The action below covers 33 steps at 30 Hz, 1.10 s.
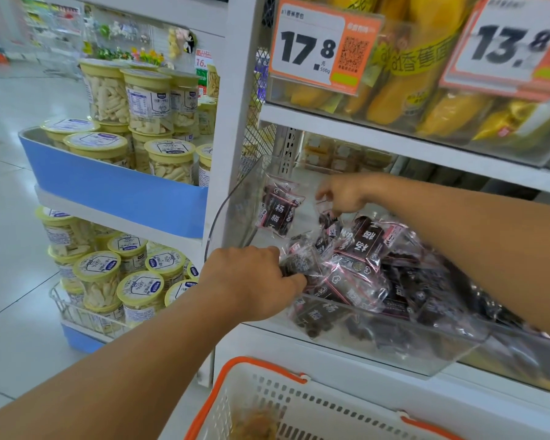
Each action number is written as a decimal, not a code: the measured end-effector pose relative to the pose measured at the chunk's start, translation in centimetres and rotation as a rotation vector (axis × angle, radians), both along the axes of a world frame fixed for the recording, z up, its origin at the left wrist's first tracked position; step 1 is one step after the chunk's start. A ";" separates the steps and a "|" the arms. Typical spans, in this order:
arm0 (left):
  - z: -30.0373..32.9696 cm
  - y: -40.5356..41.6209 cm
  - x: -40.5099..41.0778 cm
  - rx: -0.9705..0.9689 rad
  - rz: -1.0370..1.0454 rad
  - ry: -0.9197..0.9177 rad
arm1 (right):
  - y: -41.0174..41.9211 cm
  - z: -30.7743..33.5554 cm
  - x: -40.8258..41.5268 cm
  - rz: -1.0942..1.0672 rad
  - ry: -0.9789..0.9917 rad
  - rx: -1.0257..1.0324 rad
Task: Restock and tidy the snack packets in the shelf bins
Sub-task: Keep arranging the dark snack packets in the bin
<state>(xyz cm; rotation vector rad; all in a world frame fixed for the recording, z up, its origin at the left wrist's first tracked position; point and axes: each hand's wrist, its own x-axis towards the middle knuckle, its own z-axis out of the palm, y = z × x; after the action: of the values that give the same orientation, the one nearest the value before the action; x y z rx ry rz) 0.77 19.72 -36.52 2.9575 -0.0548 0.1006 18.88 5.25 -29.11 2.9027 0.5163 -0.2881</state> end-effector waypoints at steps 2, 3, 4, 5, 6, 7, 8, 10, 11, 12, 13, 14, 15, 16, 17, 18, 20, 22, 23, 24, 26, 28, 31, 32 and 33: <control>0.1 0.0 -0.1 0.000 0.002 0.009 | -1.0 -0.3 0.0 0.027 -0.068 0.030; 0.1 0.0 -0.1 0.000 0.003 0.010 | -1.3 -0.3 -0.2 0.047 -0.125 0.040; 0.2 0.0 -0.2 0.000 0.002 0.010 | -1.4 -0.1 -0.7 0.062 -0.187 0.026; 0.2 0.1 -0.2 -0.002 0.001 0.010 | -1.5 0.3 -1.5 0.091 -0.263 -0.008; 0.1 0.1 -0.2 -0.004 0.000 0.009 | -1.3 0.6 -2.6 0.140 -0.342 -0.056; 0.1 0.1 -0.2 -0.007 0.000 0.007 | -1.0 1.0 -4.2 0.202 -0.431 -0.119; 0.1 0.1 -0.2 -0.009 0.002 0.005 | -0.7 1.4 -5.9 0.276 -0.534 -0.173; 0.1 0.0 -0.1 -0.010 0.007 0.009 | -0.1 1.6 -8.8 0.441 -0.685 -0.229; 0.1 0.0 -0.1 -0.011 0.011 0.014 | 0.1 1.4 -9.4 0.491 -0.702 -0.218; 0.1 0.0 -0.1 -0.011 0.016 0.017 | 0.6 1.3 -9.8 0.512 -0.674 -0.154; 0.1 -0.1 -0.1 -0.010 0.021 0.020 | 1.0 1.2 -9.8 0.505 -0.633 -0.083; 0.1 -0.1 -0.1 -0.008 0.025 0.022 | 1.7 1.0 -9.7 0.500 -0.580 -0.002; 0.1 -0.1 -0.1 -0.005 0.029 0.025 | 2.2 0.6 -8.8 0.482 -0.530 0.055; 0.1 -0.1 -0.2 -0.002 0.032 0.028 | 2.7 0.1 -7.8 0.451 -0.494 0.113; 0.1 -0.1 -0.2 0.000 0.034 0.030 | 3.2 -0.7 -6.5 0.402 -0.453 0.160; 0.1 -0.2 -0.2 0.000 0.033 0.030 | 3.6 -1.4 -5.4 0.353 -0.401 0.221; 0.1 -0.1 -0.3 0.001 0.030 0.024 | 4.6 -2.5 -3.6 0.221 -0.302 0.333; 0.2 -0.1 -0.3 -0.001 0.025 0.021 | 5.5 -2.9 -2.7 0.025 -0.222 0.457; 0.2 0.0 -0.3 -0.002 0.021 0.021 | 5.9 -3.1 -2.5 -0.093 -0.145 0.537; 0.2 0.0 -0.3 -0.003 0.016 0.021 | 6.3 -3.1 -2.7 -0.192 -0.062 0.622; 0.2 0.0 -0.2 0.001 0.009 0.026 | 6.7 -3.2 -2.7 -0.292 0.075 0.736; 0.3 0.0 -0.1 0.006 0.009 0.030 | 6.9 -3.4 -2.4 -0.340 0.111 0.806; 0.2 0.0 -0.1 0.019 0.004 0.029 | 7.1 -3.7 -1.8 -0.399 0.121 0.934; 0.2 0.0 -0.1 0.022 0.003 0.028 | 7.2 -3.6 -2.2 -0.414 0.136 0.963; 0.2 0.0 -0.2 0.020 0.003 0.027 | 7.3 -3.6 -2.4 -0.426 0.147 0.994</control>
<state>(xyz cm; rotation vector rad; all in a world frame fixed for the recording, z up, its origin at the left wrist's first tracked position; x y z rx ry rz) 0.59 19.74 -36.30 2.9785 -0.0475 0.0613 16.47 12.52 -32.67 3.9821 0.0125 -0.3839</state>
